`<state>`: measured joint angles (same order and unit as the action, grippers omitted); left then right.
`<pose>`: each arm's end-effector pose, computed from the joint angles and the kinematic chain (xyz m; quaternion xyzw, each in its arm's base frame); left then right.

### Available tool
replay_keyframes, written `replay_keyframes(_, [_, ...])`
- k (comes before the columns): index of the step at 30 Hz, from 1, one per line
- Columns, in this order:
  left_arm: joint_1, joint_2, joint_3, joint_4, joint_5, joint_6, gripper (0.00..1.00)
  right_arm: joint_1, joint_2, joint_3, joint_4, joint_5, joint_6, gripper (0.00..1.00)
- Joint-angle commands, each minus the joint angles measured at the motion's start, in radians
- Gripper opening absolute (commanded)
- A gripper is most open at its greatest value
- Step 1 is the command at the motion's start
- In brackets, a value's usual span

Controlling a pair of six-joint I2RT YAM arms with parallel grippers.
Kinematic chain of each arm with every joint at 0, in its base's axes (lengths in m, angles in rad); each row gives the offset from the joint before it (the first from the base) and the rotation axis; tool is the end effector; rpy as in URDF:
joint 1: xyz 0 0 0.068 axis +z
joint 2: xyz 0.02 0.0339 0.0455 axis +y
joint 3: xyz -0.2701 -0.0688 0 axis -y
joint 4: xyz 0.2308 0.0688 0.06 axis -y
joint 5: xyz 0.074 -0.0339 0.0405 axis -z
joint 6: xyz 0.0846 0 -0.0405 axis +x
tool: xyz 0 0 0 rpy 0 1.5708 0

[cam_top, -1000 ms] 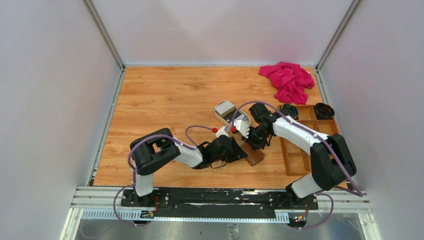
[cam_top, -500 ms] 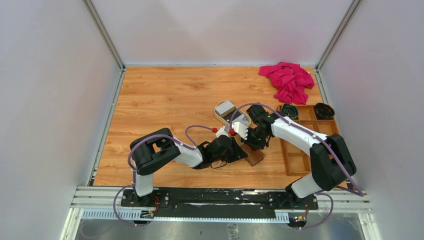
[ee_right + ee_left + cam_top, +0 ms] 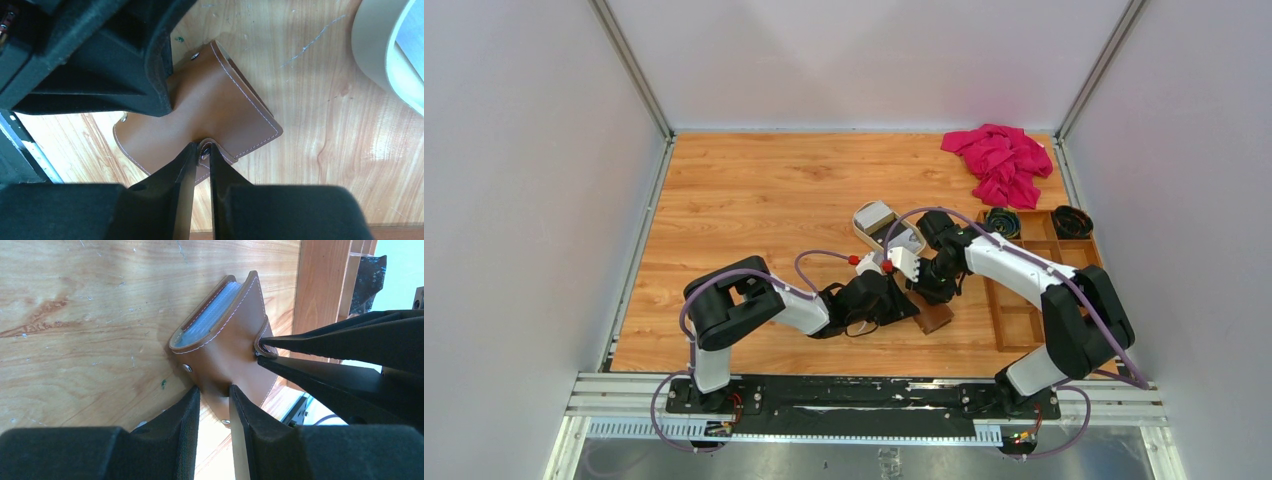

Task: Put the credit cards into the card holder
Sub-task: Close the card holder at the center of the board.

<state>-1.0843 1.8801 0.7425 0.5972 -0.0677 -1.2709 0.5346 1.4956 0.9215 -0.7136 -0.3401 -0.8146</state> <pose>0.1871 -0.3415 0.1050 -0.0976 0.8644 -0.4436 0.2159 0.2171 0.1614 0.1602 -0.6281 0.7471 0.1465 0.1611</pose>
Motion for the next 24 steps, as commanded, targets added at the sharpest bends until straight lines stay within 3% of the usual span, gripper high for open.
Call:
replay_keyframes(1, [-0.008, 0.016, -0.003, -0.056, -0.052, 0.031, 0.31, 0.035, 0.038, -0.038, -0.139, -0.122, 0.011, 0.20])
replay_keyframes(11, [-0.007, -0.001, -0.002, -0.055, -0.044, 0.050, 0.32, -0.018, 0.080, -0.014, -0.171, -0.201, 0.003, 0.24])
replay_keyframes(24, [-0.007, -0.104, -0.022, -0.055, -0.034, 0.152, 0.46, -0.115, 0.185, 0.040, -0.205, -0.306, 0.014, 0.31])
